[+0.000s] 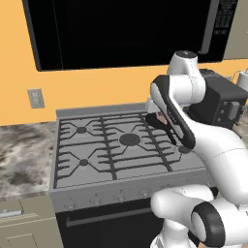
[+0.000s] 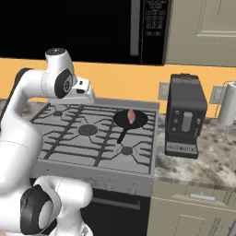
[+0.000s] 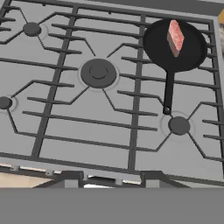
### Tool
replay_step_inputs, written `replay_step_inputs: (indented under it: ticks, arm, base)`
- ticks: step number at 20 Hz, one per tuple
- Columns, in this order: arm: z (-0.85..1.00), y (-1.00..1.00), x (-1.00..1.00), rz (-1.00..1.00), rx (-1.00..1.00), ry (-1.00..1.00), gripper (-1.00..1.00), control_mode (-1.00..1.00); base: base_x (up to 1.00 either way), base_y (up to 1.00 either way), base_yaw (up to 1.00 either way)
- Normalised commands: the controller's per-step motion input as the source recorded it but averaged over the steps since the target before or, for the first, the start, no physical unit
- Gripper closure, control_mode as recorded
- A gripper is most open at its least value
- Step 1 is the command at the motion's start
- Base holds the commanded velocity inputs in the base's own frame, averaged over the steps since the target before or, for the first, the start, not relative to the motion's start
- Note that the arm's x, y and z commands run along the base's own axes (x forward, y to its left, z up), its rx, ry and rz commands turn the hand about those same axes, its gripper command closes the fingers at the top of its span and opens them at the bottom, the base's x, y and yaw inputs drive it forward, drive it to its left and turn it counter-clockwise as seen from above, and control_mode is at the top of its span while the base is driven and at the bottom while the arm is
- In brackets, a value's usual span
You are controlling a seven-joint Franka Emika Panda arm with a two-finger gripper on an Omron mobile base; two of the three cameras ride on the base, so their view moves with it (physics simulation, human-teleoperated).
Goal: Pick up the pan with the steak in it and place it on the dining table. Then place the steak on the plate.
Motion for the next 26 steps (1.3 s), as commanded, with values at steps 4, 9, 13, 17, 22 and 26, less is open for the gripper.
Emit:
replay_step_inputs:
  ticks: [4, 9, 13, 17, 22, 26]
  arm:
    - [0.00, -0.19, -0.01, 0.00, 0.01, -0.01, -1.00, -1.00]
    - [-0.10, -0.54, 0.00, 0.00, 0.01, -0.04, -1.00, -1.00]
    - [-0.20, -0.61, 0.00, 0.00, 0.00, -0.05, -1.00, -1.00]
    - [-0.24, -0.55, 0.00, 0.00, 0.00, -0.05, -1.00, -1.00]
    - [-0.23, -0.13, -0.08, 0.01, 0.00, 0.00, -1.00, -1.00]
    - [-0.38, -0.08, -0.02, 0.00, 0.00, 0.00, -1.00, -1.00]
  base:
    - [0.00, 0.00, 0.00]
    - [0.00, 0.00, 0.00]
    - [0.00, 0.00, 0.00]
    - [0.00, 0.00, 0.00]
    - [0.00, 0.00, 0.00]
    - [0.00, 0.00, 0.00]
